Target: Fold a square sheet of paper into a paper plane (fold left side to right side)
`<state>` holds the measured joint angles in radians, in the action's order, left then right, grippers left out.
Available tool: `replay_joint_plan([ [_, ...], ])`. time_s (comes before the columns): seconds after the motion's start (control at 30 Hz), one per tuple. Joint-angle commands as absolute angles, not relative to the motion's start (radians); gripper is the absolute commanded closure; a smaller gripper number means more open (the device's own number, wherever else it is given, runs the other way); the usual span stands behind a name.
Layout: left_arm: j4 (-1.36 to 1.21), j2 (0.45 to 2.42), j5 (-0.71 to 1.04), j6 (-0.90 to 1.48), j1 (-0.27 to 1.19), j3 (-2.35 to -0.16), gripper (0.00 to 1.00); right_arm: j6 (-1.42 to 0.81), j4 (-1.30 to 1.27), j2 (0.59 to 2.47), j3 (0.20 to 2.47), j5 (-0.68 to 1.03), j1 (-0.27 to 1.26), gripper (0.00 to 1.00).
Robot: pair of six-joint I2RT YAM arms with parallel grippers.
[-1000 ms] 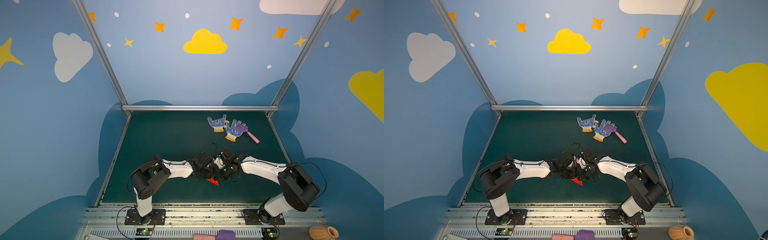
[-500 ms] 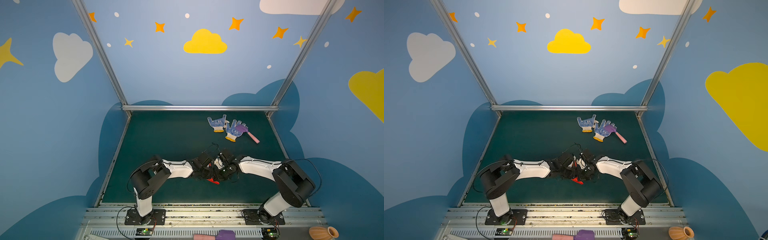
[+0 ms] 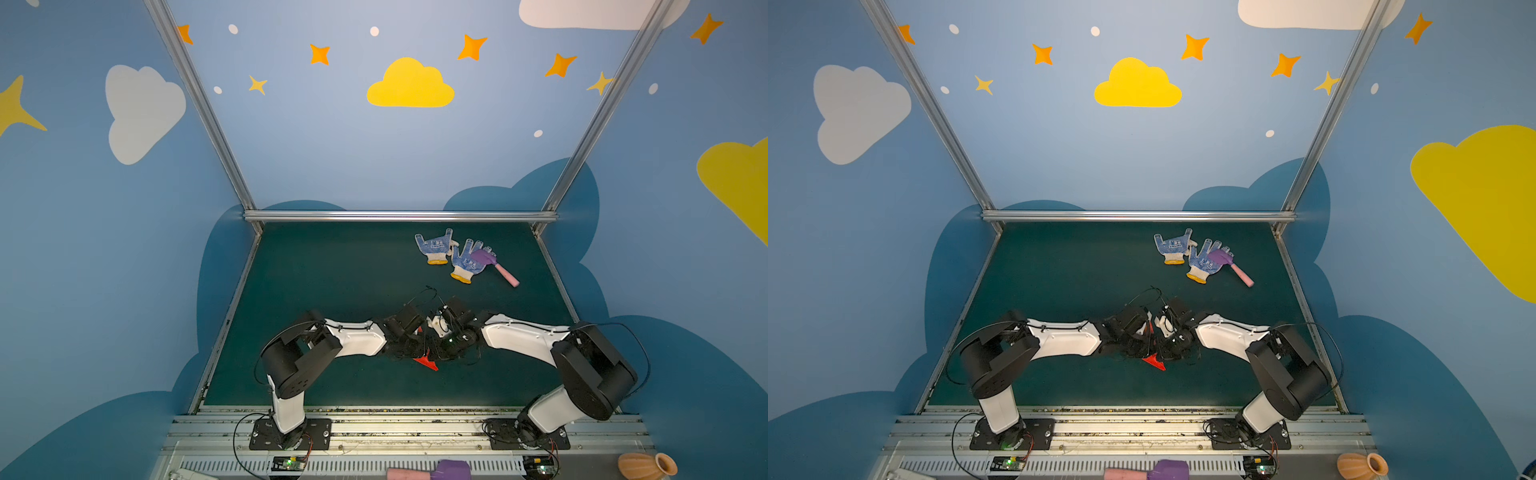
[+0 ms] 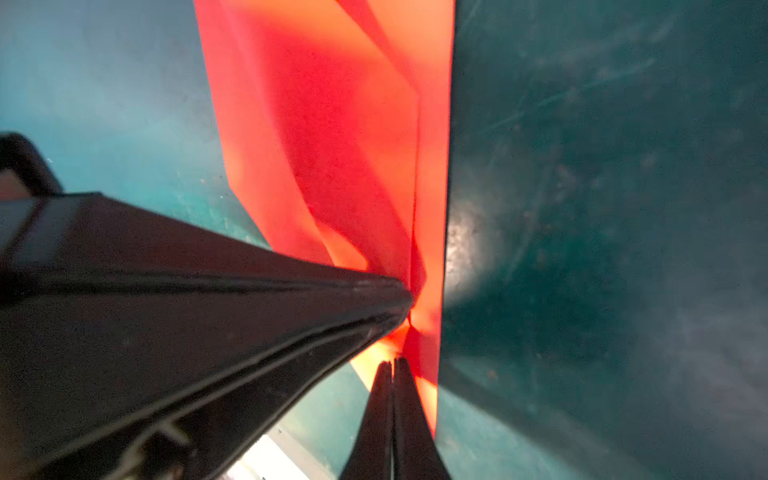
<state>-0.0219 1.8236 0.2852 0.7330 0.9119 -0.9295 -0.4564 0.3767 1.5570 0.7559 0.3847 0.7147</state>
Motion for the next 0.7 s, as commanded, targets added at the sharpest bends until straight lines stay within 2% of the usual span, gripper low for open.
replay_joint_plan([
  [0.0,0.016,1.847,0.25,0.716,0.908,-0.908,0.96,-0.459,0.409,1.553,0.775,0.374,0.709,1.0],
  [0.67,0.014,1.845,0.247,0.721,0.908,-0.906,0.96,-0.502,0.397,1.599,0.722,0.322,0.713,1.0],
])
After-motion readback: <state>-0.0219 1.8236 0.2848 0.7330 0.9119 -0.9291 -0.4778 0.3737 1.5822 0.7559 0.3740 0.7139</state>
